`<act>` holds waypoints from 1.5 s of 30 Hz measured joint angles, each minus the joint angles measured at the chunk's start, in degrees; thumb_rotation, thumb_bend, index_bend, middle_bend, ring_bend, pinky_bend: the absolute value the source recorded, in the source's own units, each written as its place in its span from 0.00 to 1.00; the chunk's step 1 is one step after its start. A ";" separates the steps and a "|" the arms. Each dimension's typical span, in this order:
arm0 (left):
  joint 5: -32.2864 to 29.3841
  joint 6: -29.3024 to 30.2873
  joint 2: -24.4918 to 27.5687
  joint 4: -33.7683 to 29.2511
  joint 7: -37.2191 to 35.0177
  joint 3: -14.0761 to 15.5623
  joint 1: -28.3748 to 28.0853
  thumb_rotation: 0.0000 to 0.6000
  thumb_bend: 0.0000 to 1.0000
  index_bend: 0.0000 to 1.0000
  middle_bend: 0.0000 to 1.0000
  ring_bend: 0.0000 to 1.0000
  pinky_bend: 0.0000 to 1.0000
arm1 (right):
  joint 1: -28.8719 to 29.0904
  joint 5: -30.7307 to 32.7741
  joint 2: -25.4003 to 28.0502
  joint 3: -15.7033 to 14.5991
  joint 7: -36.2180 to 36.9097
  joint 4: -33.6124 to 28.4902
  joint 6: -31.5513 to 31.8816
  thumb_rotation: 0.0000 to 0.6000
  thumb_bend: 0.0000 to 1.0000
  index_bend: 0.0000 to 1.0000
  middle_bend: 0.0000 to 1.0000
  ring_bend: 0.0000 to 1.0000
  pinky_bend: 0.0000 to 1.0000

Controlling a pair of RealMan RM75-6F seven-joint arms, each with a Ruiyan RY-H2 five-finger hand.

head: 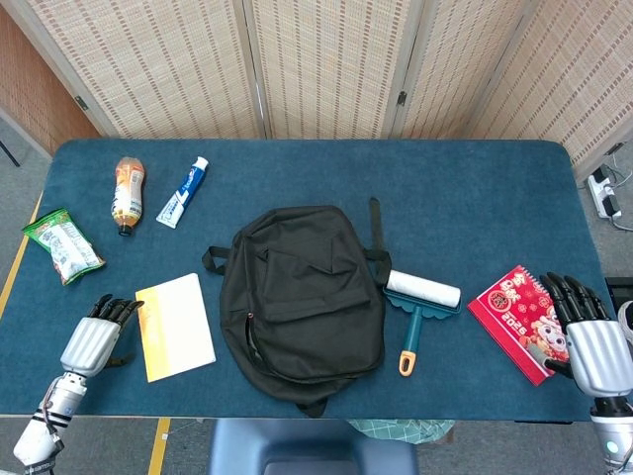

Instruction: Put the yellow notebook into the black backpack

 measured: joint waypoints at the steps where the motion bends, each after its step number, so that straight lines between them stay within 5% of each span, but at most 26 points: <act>1: -0.04 -0.08 -0.17 0.17 -0.11 0.02 -0.10 1.00 0.05 0.18 0.24 0.19 0.14 | 0.00 0.03 -0.01 0.03 0.01 0.03 0.00 1.00 0.10 0.03 0.13 0.10 0.14; 45: -1.76 -5.21 -3.04 2.57 -5.04 0.40 -4.39 1.00 0.00 0.19 0.24 0.19 0.14 | -0.33 0.52 -0.59 0.05 1.24 1.18 -0.02 1.00 0.10 0.03 0.13 0.09 0.14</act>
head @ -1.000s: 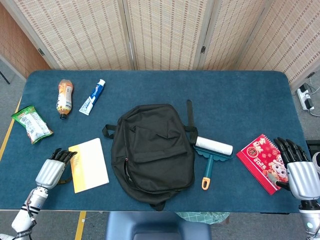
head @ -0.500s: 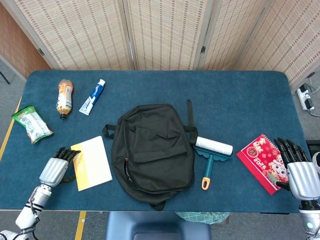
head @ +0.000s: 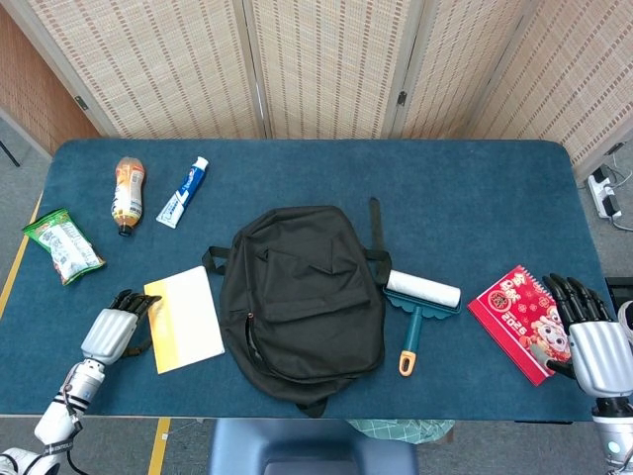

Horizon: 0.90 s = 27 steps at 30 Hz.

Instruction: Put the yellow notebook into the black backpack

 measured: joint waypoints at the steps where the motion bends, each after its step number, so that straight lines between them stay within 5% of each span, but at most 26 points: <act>1: 0.03 0.08 -0.11 0.07 -0.35 0.00 -0.04 1.00 0.00 0.20 0.24 0.19 0.14 | 0.00 0.02 -0.05 0.01 0.03 0.06 -0.01 1.00 0.10 0.03 0.13 0.09 0.14; 9: 1.04 0.36 -1.92 1.86 -4.28 0.30 -1.11 1.00 0.04 0.23 0.26 0.21 0.16 | -0.07 -0.01 -0.22 0.08 0.30 0.37 0.23 1.00 0.10 0.03 0.13 0.10 0.14; 17: 2.15 2.71 -4.03 4.28 -12.19 0.13 -2.11 1.00 0.26 0.28 0.30 0.25 0.18 | -0.41 -0.19 -0.25 0.21 0.69 0.57 1.02 1.00 0.10 0.03 0.13 0.10 0.14; 27: 3.94 6.80 -5.69 7.23 -20.58 0.31 -3.32 1.00 0.31 0.29 0.31 0.25 0.18 | -0.62 -0.53 -0.32 0.27 0.84 0.54 1.63 1.00 0.10 0.03 0.13 0.11 0.14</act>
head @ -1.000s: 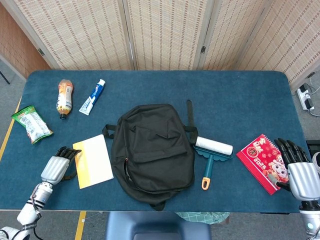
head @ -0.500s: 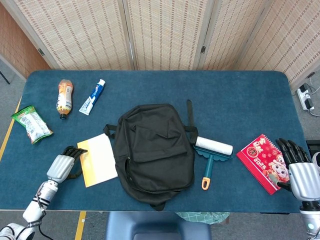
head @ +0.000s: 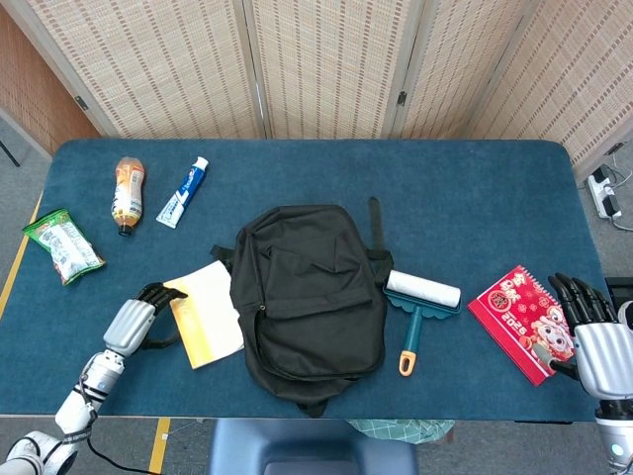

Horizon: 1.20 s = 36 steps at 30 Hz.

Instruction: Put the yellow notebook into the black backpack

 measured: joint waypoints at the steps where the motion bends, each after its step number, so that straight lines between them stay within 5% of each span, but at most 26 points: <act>1: 0.02 0.13 -0.05 -0.04 -0.58 -0.04 -0.10 1.00 0.31 0.29 0.31 0.26 0.18 | -0.03 -0.08 -0.02 0.00 0.02 0.01 0.11 1.00 0.10 0.03 0.13 0.11 0.14; 13: 0.97 0.11 0.25 -2.94 -8.14 -0.11 -3.32 1.00 0.35 0.30 0.31 0.26 0.18 | -0.20 -0.80 -0.18 -0.06 0.58 0.17 0.74 1.00 0.10 0.03 0.13 0.11 0.14; 22: 1.58 -0.64 -0.64 -1.87 -3.65 -0.02 -4.98 1.00 0.23 0.31 0.31 0.26 0.18 | -0.33 -1.00 -0.22 -0.03 1.31 0.42 1.08 1.00 0.10 0.03 0.13 0.12 0.14; 36: 1.74 1.12 -3.03 0.05 0.57 -0.24 -6.07 1.00 0.28 0.44 0.34 0.28 0.19 | -0.36 -1.17 -0.36 0.07 2.03 0.85 1.34 1.00 0.10 0.03 0.13 0.12 0.14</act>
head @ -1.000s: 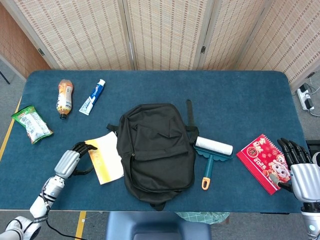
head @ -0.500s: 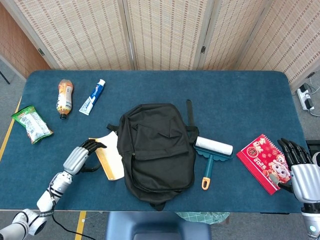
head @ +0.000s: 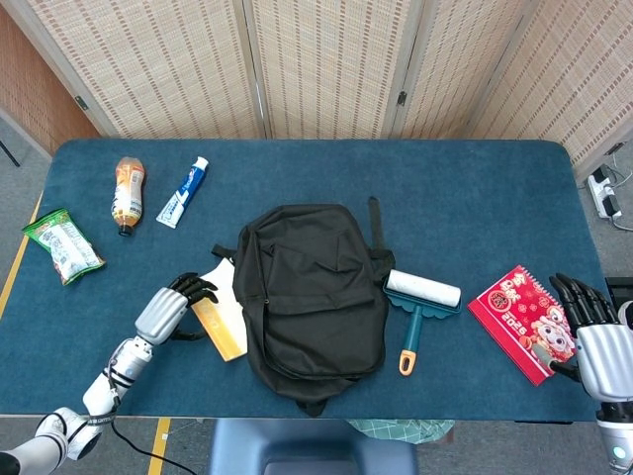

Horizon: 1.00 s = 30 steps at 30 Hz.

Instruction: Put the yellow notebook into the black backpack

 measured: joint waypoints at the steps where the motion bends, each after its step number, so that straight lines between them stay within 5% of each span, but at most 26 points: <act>1: -0.11 0.29 -0.22 0.22 -0.21 -0.10 0.05 1.00 0.30 0.45 0.34 0.28 0.20 | -0.01 -0.03 -0.01 0.01 0.03 0.04 0.05 1.00 0.10 0.03 0.13 0.12 0.14; 11: -0.50 2.00 -1.33 2.99 -2.02 -0.15 0.50 1.00 0.43 0.49 0.36 0.29 0.20 | 0.03 -0.16 -0.35 0.06 0.39 0.48 0.14 1.00 0.10 0.03 0.13 0.12 0.14; 30: -1.29 3.41 -3.08 5.14 -3.45 -0.34 0.86 1.00 0.43 0.63 0.41 0.33 0.22 | -0.34 -0.39 -0.27 -0.03 0.64 0.49 0.77 1.00 0.10 0.03 0.13 0.13 0.14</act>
